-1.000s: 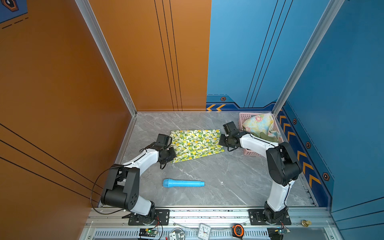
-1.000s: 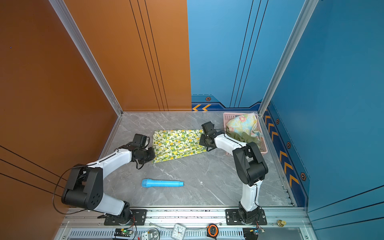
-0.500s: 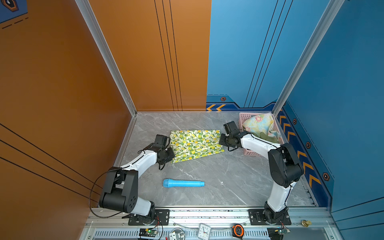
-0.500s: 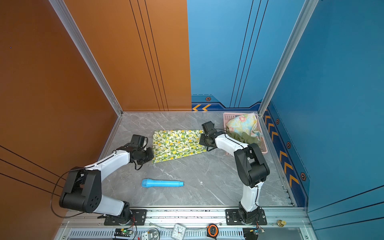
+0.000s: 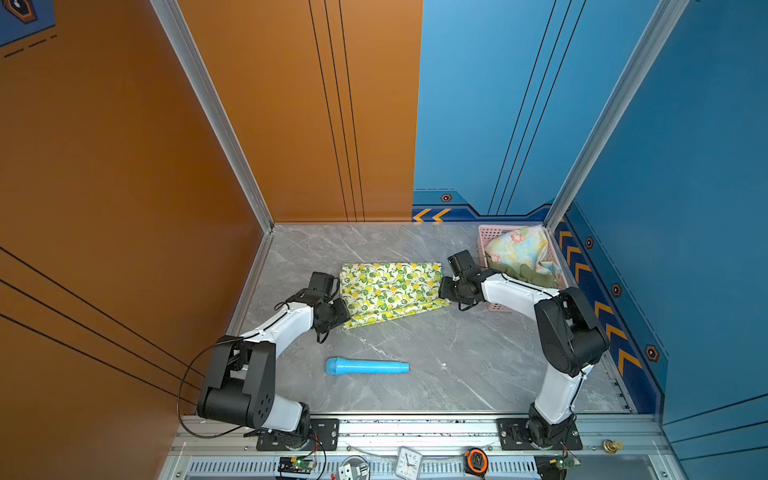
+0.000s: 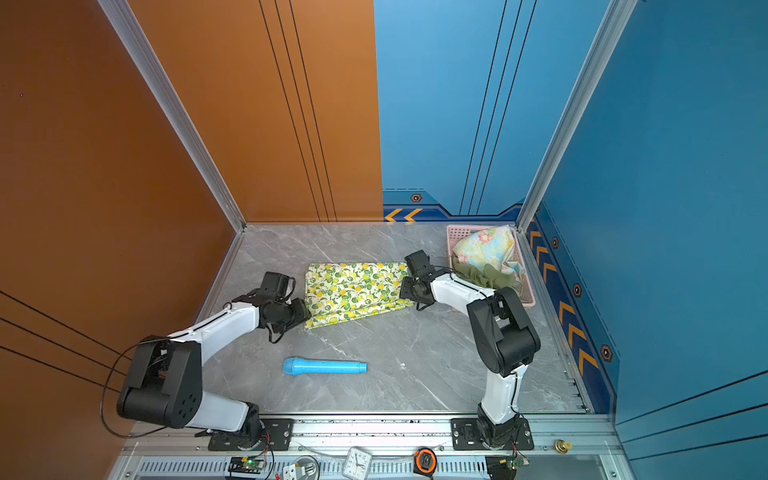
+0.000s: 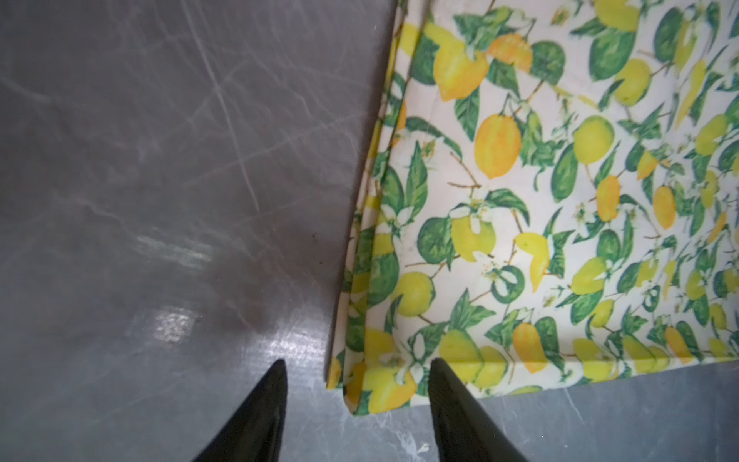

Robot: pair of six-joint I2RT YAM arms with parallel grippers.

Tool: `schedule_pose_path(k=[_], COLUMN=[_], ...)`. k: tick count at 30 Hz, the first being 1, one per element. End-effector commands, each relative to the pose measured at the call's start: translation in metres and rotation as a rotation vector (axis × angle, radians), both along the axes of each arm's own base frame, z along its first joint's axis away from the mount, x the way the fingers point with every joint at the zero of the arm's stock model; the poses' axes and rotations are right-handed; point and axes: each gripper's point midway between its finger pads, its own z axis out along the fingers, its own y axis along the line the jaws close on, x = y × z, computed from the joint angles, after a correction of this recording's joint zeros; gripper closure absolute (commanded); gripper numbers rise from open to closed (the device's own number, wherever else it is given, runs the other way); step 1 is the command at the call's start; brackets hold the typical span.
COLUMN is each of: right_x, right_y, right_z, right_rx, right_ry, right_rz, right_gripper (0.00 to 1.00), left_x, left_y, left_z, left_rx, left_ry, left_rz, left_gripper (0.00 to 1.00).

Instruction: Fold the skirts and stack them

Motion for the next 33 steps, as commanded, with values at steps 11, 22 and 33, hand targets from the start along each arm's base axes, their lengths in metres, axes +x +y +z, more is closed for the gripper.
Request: schedule_pose_path(k=[11, 22, 33], right_x=[0.020, 0.012, 0.007], right_y=[0.012, 0.016, 0.019], right_z=[-0.005, -0.023, -0.035], right_rx=[0.120, 0.126, 0.130], right_ry=[0.075, 0.123, 0.147], right_rz=[-0.006, -0.006, -0.010], right_gripper=[0.43, 0.51, 0.55], left_x=[0.060, 0.069, 0.071], left_y=[0.007, 0.004, 0.003], left_z=[-0.001, -0.024, -0.038], left_rx=[0.039, 0.038, 0.053], left_ry=[0.025, 0.077, 0.109], left_rz=[-0.024, -0.040, -0.055], left_gripper=[0.35, 0.43, 0.58])
